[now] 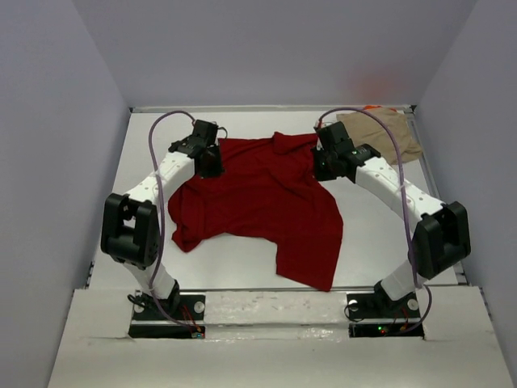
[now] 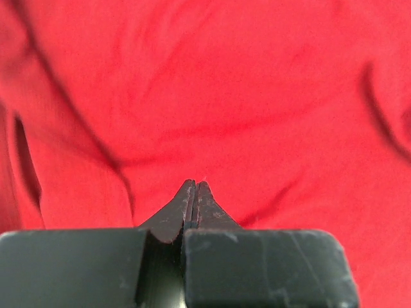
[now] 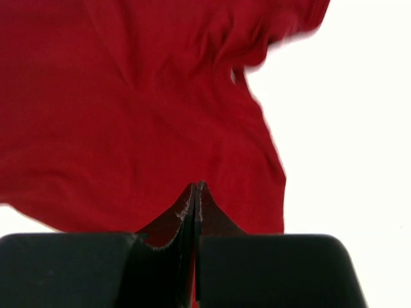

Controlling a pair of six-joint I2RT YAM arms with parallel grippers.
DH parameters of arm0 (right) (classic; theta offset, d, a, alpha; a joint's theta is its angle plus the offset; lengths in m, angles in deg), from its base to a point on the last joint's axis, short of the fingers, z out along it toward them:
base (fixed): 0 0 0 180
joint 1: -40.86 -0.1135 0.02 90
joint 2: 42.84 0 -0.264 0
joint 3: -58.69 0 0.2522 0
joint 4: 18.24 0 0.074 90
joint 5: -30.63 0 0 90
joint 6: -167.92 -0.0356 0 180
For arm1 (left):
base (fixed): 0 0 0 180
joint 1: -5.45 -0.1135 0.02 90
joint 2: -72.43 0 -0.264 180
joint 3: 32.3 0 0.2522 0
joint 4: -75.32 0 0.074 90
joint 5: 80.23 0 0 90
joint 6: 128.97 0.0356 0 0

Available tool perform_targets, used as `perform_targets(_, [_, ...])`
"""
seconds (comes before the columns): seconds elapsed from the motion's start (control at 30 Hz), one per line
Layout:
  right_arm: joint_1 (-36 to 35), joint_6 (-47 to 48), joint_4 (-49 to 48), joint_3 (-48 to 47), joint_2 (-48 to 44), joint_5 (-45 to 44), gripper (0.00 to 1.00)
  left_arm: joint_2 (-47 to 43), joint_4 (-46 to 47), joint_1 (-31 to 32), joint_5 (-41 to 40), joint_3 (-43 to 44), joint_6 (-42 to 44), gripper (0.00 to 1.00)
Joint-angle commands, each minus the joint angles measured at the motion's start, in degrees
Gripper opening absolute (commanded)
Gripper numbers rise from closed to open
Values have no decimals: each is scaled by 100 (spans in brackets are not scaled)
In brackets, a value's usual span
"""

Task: Fold and stack the t-shirts
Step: Flatten the tshirt out

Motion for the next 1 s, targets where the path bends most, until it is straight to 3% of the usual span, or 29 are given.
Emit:
perform_targets(0.0, [-92, -329, -482, 736, -516, 239, 0, -455, 100, -2, 462, -763, -418, 0])
perform_targets(0.23, [-92, -242, -739, 1274, -132, 547, 0, -341, 303, -19, 552, -1178, -506, 0])
perform_targets(0.33, [-92, -127, -949, 1292, 211, 520, 0, -174, 382, -116, 971, -1266, -497, 0])
perform_targets(0.6, [-92, 92, -1144, 300, 1538, 1057, 0, 186, 505, -353, 1167, -1214, -444, 0])
perform_targets(0.97, [-92, 303, -994, -510, 1715, 872, 0, 696, 259, -477, 878, -520, -172, 0])
